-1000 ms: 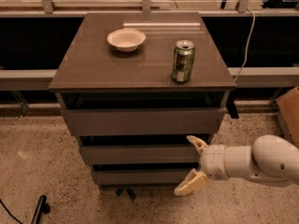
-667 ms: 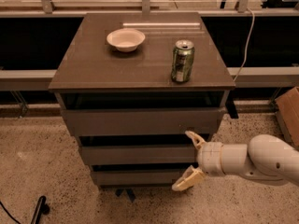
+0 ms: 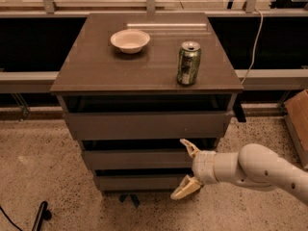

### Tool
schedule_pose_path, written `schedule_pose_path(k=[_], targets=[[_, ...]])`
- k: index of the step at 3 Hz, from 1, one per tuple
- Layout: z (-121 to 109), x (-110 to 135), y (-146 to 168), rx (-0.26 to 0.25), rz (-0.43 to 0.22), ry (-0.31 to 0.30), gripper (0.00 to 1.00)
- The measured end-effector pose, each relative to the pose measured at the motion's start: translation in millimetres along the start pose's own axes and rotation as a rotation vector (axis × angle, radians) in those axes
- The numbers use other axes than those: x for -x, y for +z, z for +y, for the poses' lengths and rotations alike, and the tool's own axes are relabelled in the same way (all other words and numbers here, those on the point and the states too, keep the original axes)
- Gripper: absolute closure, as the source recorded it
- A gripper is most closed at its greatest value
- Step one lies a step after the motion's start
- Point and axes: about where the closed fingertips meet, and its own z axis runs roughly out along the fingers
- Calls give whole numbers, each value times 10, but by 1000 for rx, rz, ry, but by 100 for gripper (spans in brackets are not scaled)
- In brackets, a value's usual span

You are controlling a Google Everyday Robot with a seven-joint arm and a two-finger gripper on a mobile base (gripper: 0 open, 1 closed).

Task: Open middle drawer

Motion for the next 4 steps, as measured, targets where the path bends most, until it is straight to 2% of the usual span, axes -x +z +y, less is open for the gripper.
schedule_pose_path(k=[1, 3, 4], targets=[[56, -338, 326, 16, 58, -115, 0], [67, -626, 786, 53, 227, -185, 0], [34, -739, 993, 62, 247, -190, 0]])
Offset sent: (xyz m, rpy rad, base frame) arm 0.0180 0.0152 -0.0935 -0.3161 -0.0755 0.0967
